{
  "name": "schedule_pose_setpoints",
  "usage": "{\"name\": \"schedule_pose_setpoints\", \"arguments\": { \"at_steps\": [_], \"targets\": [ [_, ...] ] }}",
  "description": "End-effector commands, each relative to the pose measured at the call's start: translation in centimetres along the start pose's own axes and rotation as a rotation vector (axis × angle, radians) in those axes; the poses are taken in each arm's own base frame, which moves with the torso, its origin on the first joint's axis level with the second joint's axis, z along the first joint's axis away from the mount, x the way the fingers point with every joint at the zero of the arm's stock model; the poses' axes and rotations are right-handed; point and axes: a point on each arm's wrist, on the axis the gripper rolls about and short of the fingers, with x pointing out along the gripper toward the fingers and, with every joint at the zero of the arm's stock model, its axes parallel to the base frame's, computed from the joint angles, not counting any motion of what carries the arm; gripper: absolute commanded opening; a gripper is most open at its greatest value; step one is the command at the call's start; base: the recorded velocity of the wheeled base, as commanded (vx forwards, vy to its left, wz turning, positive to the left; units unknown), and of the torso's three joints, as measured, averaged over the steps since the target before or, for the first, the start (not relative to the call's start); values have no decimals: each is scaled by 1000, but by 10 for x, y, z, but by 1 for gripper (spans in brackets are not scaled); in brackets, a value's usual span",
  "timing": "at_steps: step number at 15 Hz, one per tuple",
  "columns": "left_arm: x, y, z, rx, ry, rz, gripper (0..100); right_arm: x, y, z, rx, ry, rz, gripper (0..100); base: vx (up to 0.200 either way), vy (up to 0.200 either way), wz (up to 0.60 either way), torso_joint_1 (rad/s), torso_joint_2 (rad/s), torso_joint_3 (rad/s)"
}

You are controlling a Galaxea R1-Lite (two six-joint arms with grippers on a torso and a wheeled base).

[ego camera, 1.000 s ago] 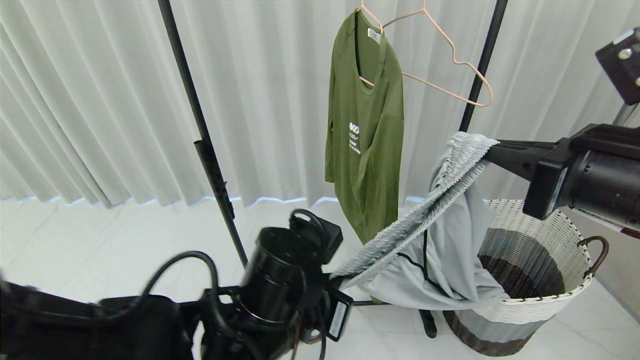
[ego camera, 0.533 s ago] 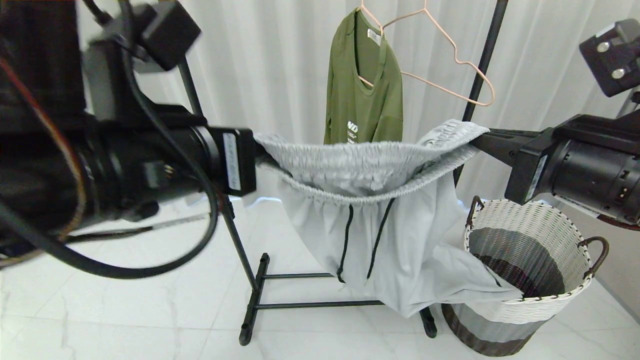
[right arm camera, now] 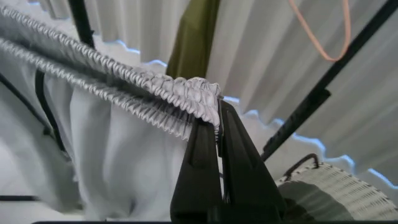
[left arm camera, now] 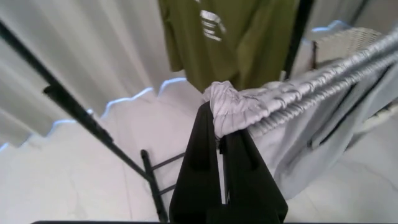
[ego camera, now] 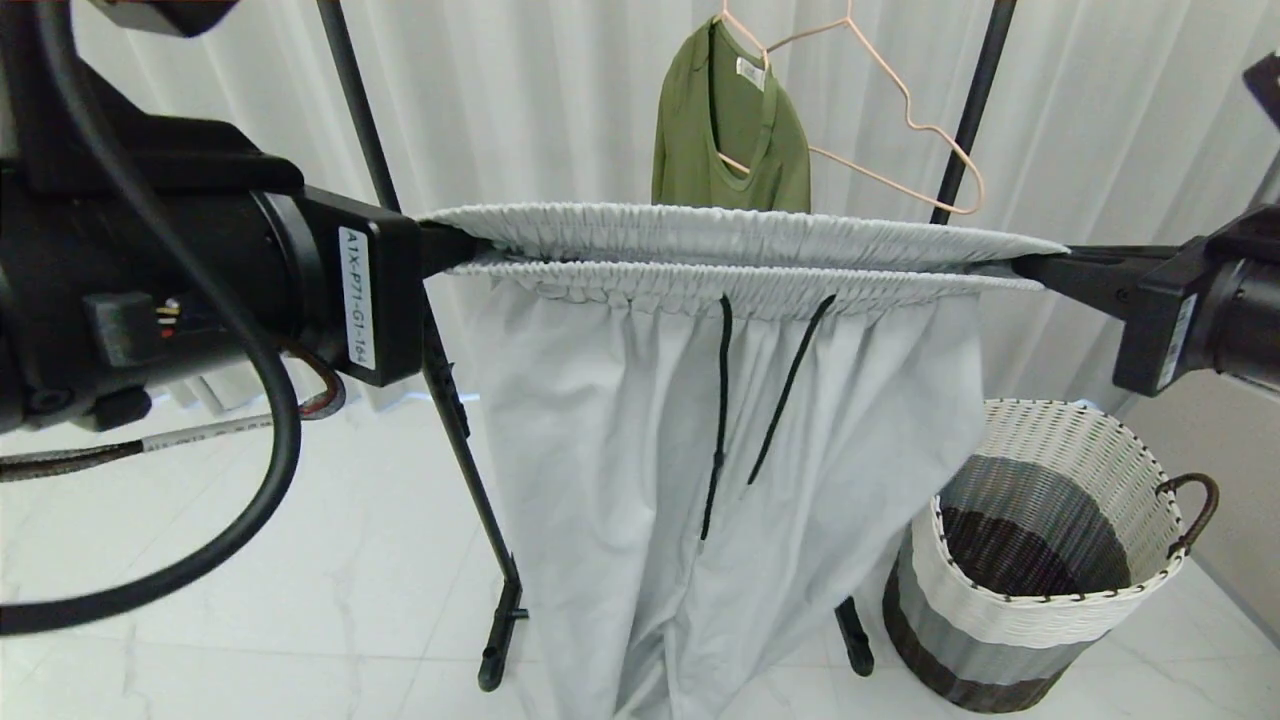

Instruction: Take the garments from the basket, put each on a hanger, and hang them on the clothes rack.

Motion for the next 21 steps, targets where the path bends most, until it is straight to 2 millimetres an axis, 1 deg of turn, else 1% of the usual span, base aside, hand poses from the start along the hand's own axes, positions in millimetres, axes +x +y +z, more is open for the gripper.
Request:
{"name": "schedule_pose_setpoints", "arguments": {
  "at_steps": [1,3,4,6,8,9,11,13,15,17,19,21],
  "targets": [
    [-12,-17,-2,19,-15,-96,0,-16,-5,19,-1,-35,11,0,0,0,0,0,0,0],
    [-14,-23,-1,26,-20,-128,0,-21,-4,29,-15,-40,63,0,0,0,0,0,0,0],
    [-15,-22,-1,27,-21,-114,0,-25,-3,35,-33,-42,86,0,0,0,0,0,0,0],
    [-16,-20,-1,24,-20,-65,0,-33,-2,39,-57,-29,110,0,0,0,0,0,0,0],
    [-18,-20,-1,23,-21,-63,0,-48,2,40,-66,-4,161,0,0,0,0,0,0,0],
    [-19,-21,0,23,-25,-67,0,-60,3,39,-73,19,193,0,0,0,0,0,0,0],
    [-17,-22,0,17,-34,-67,0,-90,2,40,-82,55,322,0,0,0,0,0,0,0],
    [-13,-25,3,6,-54,-65,0,-112,0,34,-84,99,469,0,0,0,0,0,0,0],
    [-9,-27,3,19,-55,-63,0,-122,2,29,-82,120,566,0,0,0,0,0,0,0],
    [-5,-30,5,26,-69,-61,0,-127,6,23,-91,147,648,0,0,0,0,0,0,0],
    [-4,-31,5,27,-70,-61,0,-127,7,21,-95,152,664,0,0,0,0,0,0,0],
    [-6,-29,6,24,-76,-58,0,-124,7,21,-96,162,634,0,0,0,0,0,0,0]
  ]
}}
